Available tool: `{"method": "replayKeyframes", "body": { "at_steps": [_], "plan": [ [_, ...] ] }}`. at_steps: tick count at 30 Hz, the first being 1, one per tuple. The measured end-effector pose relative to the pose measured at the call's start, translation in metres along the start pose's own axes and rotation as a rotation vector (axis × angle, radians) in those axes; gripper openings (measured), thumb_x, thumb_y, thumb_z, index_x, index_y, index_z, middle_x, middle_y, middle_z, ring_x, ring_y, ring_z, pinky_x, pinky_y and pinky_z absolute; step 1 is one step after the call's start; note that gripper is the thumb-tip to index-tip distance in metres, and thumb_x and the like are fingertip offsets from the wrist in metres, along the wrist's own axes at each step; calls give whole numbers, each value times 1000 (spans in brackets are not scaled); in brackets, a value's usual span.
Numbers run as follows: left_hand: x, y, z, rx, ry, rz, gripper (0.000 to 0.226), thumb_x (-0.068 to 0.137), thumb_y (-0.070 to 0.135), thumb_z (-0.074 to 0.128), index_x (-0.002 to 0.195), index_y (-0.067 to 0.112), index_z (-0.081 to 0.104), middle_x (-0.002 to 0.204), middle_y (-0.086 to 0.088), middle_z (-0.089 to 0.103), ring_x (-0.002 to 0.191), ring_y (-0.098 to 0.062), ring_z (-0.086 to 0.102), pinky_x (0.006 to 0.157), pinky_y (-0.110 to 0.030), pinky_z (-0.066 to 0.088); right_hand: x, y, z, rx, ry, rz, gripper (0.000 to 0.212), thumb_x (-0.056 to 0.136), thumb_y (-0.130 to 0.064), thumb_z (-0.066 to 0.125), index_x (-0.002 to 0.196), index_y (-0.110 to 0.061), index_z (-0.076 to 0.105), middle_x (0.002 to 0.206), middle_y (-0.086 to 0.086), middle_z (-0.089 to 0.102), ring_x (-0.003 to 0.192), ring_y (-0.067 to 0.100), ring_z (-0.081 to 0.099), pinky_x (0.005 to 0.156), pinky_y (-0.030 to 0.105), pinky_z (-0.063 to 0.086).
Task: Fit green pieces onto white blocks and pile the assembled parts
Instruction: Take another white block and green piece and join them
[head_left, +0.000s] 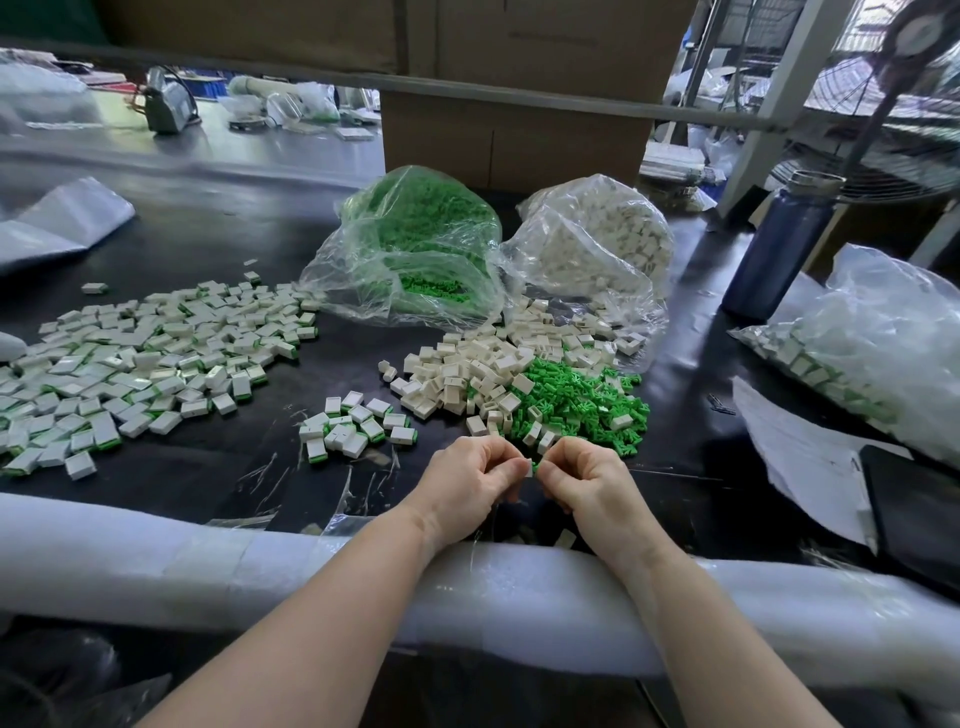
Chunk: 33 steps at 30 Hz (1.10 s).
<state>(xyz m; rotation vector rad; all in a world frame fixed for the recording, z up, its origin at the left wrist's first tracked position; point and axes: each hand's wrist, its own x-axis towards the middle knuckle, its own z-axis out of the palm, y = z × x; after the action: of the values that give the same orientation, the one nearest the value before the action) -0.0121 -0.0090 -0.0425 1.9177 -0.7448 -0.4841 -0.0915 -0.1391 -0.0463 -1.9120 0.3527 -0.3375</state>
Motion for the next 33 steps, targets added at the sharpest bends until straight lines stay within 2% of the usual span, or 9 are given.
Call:
{"method": "replayKeyframes", "body": {
  "at_steps": [6, 12, 20, 22, 24, 28, 31, 33],
  "plan": [
    [-1, 0, -1, 68, -29, 4, 22, 92, 25, 57, 70, 28, 61, 59, 7, 56, 62, -8, 50, 72, -26, 41, 0, 0, -2, -58, -20, 9, 19, 85, -3, 60, 66, -6, 57, 58, 0, 49, 60, 15, 42, 63, 34, 38],
    [-1, -2, 0, 109, -32, 3, 25, 91, 25, 57, 67, 31, 60, 58, 8, 55, 60, -6, 48, 69, -22, 39, -1, -2, -3, -100, -49, 19, 24, 83, -3, 60, 61, -13, 58, 57, -2, 51, 59, 12, 45, 61, 31, 39],
    [-1, -3, 1, 207, -57, 44, 12, 90, 26, 59, 81, 24, 67, 61, 7, 55, 67, -11, 47, 72, -25, 39, -3, -5, -4, -176, -87, 13, 25, 83, -7, 63, 60, -15, 58, 61, 1, 56, 61, 13, 48, 63, 31, 42],
    [0, -3, 1, 159, -50, 44, 13, 91, 25, 58, 81, 25, 66, 61, 6, 56, 63, -9, 48, 70, -23, 39, -2, -6, -4, -106, -76, 18, 22, 83, -6, 63, 62, -11, 59, 57, 0, 54, 59, 11, 46, 59, 28, 40],
    [-1, -2, 2, 118, -26, 48, 14, 92, 26, 56, 82, 25, 67, 62, 6, 57, 64, -8, 51, 71, -24, 42, -1, -6, -4, 12, -41, 34, 24, 84, -5, 62, 61, -10, 58, 51, -6, 50, 53, 8, 43, 52, 19, 37],
    [-1, -1, 4, 80, 15, 81, 18, 94, 26, 53, 93, 16, 68, 76, -7, 66, 73, -17, 57, 80, -38, 49, -1, -6, -2, 144, 20, 28, 23, 85, -4, 61, 63, -10, 58, 49, -7, 51, 47, 3, 44, 47, 15, 38],
    [-2, 1, 4, -1, 12, 100, 15, 89, 22, 61, 103, 17, 63, 78, 2, 65, 73, -12, 58, 81, -33, 51, 0, -6, -2, 212, 51, 39, 21, 85, -4, 62, 64, -6, 60, 47, -6, 54, 44, 3, 46, 44, 15, 38],
    [-3, 1, 5, 20, 19, 110, 20, 85, 16, 66, 101, 22, 56, 77, 3, 60, 70, -11, 56, 77, -29, 51, 0, -5, -3, 216, 59, 57, 21, 85, -6, 63, 64, -5, 60, 47, -3, 53, 43, 5, 45, 43, 16, 37]
  ]
}}
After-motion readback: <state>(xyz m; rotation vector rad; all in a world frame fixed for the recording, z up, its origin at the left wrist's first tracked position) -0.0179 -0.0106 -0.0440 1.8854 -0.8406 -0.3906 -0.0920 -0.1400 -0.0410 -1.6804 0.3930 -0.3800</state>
